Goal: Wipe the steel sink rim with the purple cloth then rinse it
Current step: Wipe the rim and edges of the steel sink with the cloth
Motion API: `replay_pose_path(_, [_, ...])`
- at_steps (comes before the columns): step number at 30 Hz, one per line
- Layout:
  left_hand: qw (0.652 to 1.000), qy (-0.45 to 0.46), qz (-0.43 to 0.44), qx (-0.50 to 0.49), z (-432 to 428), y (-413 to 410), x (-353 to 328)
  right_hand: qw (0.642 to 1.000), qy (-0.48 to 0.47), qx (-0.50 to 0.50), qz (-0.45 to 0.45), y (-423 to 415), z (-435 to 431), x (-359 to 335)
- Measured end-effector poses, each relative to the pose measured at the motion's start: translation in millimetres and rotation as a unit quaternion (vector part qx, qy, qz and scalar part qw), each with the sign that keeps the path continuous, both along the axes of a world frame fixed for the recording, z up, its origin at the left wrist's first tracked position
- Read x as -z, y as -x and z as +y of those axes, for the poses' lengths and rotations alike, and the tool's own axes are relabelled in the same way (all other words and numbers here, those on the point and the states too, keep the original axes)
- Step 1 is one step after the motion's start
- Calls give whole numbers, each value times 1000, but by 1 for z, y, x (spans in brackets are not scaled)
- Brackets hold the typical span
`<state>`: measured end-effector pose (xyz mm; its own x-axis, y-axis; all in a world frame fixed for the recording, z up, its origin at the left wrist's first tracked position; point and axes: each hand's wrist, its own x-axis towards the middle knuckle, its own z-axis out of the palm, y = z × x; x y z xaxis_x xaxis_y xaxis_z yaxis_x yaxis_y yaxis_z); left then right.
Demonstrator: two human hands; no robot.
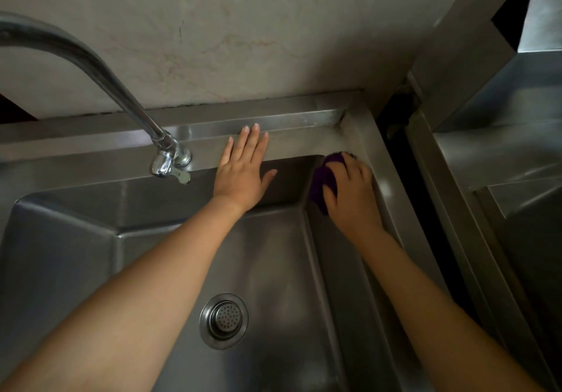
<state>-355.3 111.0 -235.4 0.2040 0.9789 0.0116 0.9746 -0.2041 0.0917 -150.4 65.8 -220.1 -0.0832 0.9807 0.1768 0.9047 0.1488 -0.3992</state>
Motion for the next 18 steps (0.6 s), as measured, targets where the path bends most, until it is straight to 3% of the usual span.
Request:
replay_pose_path(5, [1000,9,-10,6,2,2,-1,996,46,34,65,16,70,-4])
replay_pose_path(9, [1000,9,1,2,1,1,-2,994,47,44,84,32,74,-3])
replay_pose_path(13, [999,41,-4,18,2,5,-7,994,42,5,103,51,62,-7])
replay_pose_path(18, [1000,11,-14,-3,-26,18,-2,993,58,-47,97,61,56,-10])
